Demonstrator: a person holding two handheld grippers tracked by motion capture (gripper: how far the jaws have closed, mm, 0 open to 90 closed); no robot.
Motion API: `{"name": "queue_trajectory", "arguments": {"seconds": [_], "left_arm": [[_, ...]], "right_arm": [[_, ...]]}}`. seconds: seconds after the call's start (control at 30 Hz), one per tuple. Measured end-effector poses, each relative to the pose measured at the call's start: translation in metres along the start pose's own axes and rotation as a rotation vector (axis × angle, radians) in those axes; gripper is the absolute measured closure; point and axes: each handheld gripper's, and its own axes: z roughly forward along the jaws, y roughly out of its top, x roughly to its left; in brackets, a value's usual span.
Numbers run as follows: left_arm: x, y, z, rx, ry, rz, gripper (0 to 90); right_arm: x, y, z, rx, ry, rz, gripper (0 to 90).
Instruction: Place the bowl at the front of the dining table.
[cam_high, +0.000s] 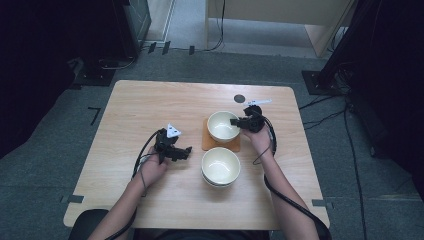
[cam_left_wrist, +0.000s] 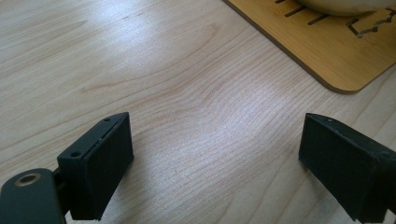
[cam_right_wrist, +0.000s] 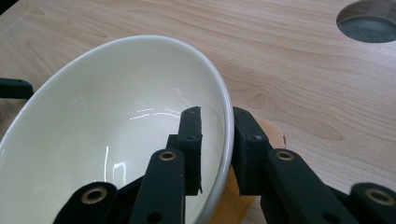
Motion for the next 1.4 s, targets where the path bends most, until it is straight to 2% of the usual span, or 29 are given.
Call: {"name": "queue_trajectory", "arguments": {"seconds": [0.13, 0.2, 0.23, 0.4, 0.57, 1.1, 1.4], "left_arm": [[0.0, 0.0, 0.0, 0.0, 0.0, 0.0, 9.6], [0.0, 0.0, 0.0, 0.001, 0.0, 0.0, 9.6], [0.0, 0.0, 0.0, 0.001, 0.0, 0.0, 9.6], [0.0, 0.0, 0.0, 0.001, -0.002, 0.002, 9.6], [0.0, 0.001, 0.001, 0.003, -0.008, 0.006, 9.5], [0.001, 0.004, 0.003, 0.004, -0.018, 0.018, 9.5], [0.003, 0.005, 0.005, 0.004, -0.023, 0.022, 9.5]], "right_arm": [[-0.002, 0.0, -0.003, -0.012, 0.026, 0.001, 66.4], [-0.001, 0.0, -0.005, -0.018, 0.042, -0.025, 54.7], [-0.001, 0.0, -0.005, -0.021, 0.043, -0.033, 52.1], [0.0, -0.002, -0.009, -0.026, 0.069, -0.033, 45.0], [0.004, -0.006, -0.014, -0.026, 0.048, -0.06, 39.2], [0.013, -0.016, -0.034, -0.008, 0.038, -0.102, 34.3], [0.016, -0.021, -0.04, 0.003, 0.036, -0.095, 33.3]]}}
